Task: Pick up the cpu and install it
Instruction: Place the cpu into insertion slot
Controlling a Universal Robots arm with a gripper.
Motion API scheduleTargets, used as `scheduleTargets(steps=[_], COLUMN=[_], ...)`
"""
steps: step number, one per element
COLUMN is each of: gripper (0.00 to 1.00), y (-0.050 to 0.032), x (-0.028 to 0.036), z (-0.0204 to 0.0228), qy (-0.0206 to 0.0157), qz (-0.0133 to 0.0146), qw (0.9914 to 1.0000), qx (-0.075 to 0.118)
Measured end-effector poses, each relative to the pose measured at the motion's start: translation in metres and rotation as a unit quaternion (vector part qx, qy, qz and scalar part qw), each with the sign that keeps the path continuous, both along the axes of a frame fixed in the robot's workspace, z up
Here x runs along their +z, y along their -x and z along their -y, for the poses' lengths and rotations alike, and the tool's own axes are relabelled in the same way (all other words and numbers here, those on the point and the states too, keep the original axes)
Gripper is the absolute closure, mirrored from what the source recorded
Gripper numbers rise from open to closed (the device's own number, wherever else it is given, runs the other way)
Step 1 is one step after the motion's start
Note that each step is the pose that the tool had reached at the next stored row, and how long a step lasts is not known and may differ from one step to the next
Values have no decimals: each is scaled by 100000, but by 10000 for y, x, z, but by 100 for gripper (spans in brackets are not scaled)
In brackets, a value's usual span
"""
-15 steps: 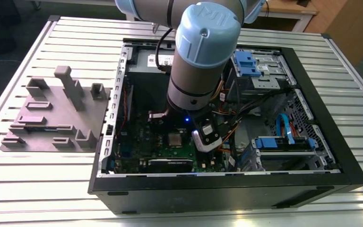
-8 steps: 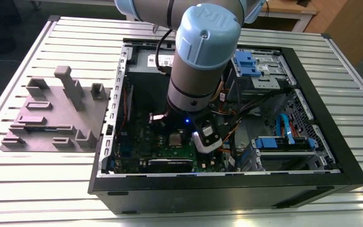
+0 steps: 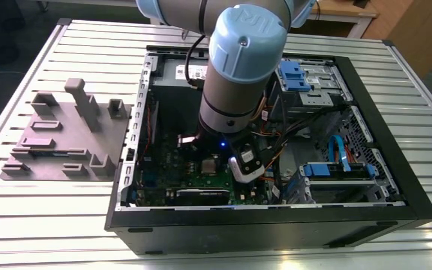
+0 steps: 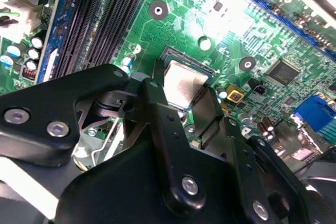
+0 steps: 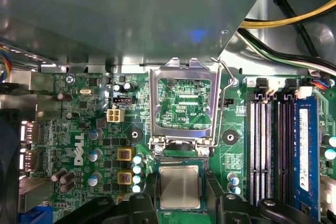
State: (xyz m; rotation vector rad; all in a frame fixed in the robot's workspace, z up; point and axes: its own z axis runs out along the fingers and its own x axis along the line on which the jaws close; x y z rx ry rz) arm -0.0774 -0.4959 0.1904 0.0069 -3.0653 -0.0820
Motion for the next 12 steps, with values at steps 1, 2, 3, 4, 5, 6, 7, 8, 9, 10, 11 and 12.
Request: scheduleTargets(steps=[1, 2, 3, 4, 5, 6, 7, 8, 9, 10, 11, 12], gripper=[55, 58, 58, 59, 59, 59, 59, 59, 59, 59, 59, 59], y=[0, 2, 2, 2, 1, 1, 0, -1, -5, -8, -12, -14], x=[4, 10, 11, 10, 11, 12, 12, 11, 11, 11, 11, 11], z=[2, 4, 4, 5, 6, 8, 8, 9, 9, 10, 10, 11], qy=[10, 18, -3, -6, -1, 4, 3, 2, 4, 7, 4, 7], qz=[-6, -44, -22, -12, -11, -15, -13, -15, -18, -15, -16, -13], qw=[100000, 100000, 100000, 100000, 100000, 100000, 100000, 100000, 100000, 100000, 100000, 100000], qx=[3, -7, -14, -15, -14, -9, -7, -7, -5, -8, -13, -14])
